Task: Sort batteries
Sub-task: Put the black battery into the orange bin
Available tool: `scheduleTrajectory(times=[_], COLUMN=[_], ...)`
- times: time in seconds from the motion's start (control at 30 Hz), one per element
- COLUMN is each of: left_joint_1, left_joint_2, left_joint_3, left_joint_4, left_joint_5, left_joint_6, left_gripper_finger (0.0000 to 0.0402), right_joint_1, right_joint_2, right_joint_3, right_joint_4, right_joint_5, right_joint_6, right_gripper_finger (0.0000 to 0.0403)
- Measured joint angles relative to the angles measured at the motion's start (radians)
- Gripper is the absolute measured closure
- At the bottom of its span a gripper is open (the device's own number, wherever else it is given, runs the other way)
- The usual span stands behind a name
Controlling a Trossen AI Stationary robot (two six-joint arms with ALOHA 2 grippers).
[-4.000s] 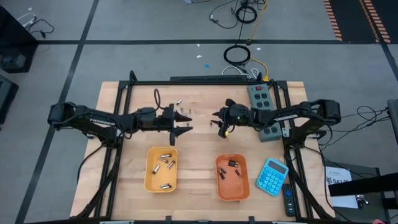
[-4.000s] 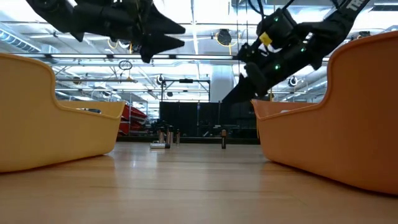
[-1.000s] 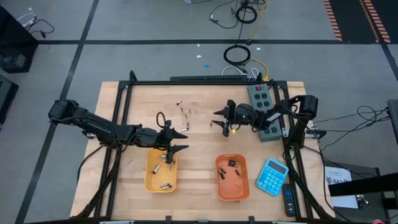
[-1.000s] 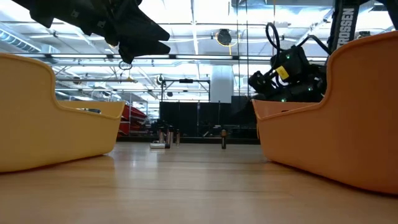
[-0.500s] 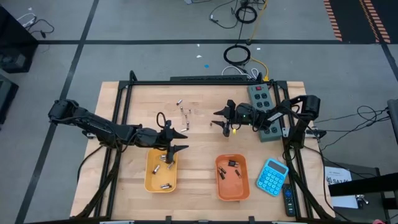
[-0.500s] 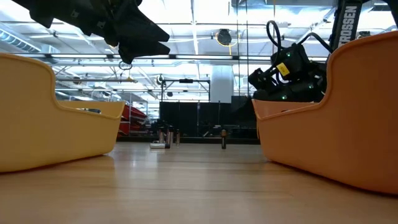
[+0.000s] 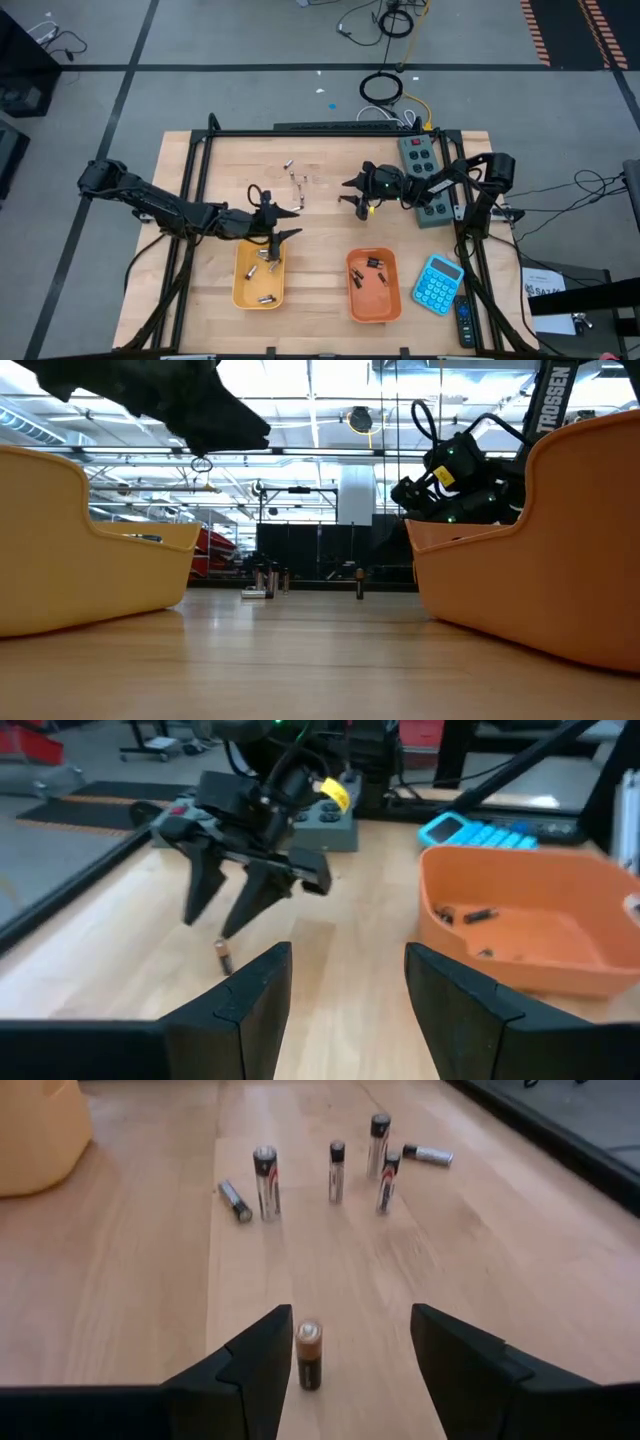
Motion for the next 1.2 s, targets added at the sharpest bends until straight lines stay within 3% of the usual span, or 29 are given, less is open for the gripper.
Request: scheduleTrajectory(times=[0.33,0.6,0.77,1.0,1.2], left_joint_1=[-0.01,0.044,0.113,0.187,0.302], left_joint_2=[0.0,0.0,0.0,0.0,-0.021], left_joint_3=[-0.085,-0.155,-0.227,-0.244,-0.203], left_joint_4=[0.034,0.083,0.252,0.38,0.372], left_joint_5=[0.007,0.151,0.292,0.319,0.454], left_joint_6=[-0.002,0.007,0.028,0.142,0.159], left_gripper_finger=[0.0197,0.0197,0.0197,0.0197,0.0197], right_joint_1=[-0.008,-0.008,-0.008,-0.008,-0.008], right_joint_2=[-0.045,-0.168,-0.139,-0.082,-0.083], right_joint_3=[0.0,0.0,0.0,0.0,0.0], right_joint_4=[-0.088,-0.237,-0.226,-0.161,-0.157], right_joint_5=[0.003,0.053,0.052,0.051,0.051], right_joint_6=[-0.004,-0.01,-0.02,-0.019,-0.025], right_gripper_finger=[0.0205,0.0205,0.0205,0.0205,0.0205])
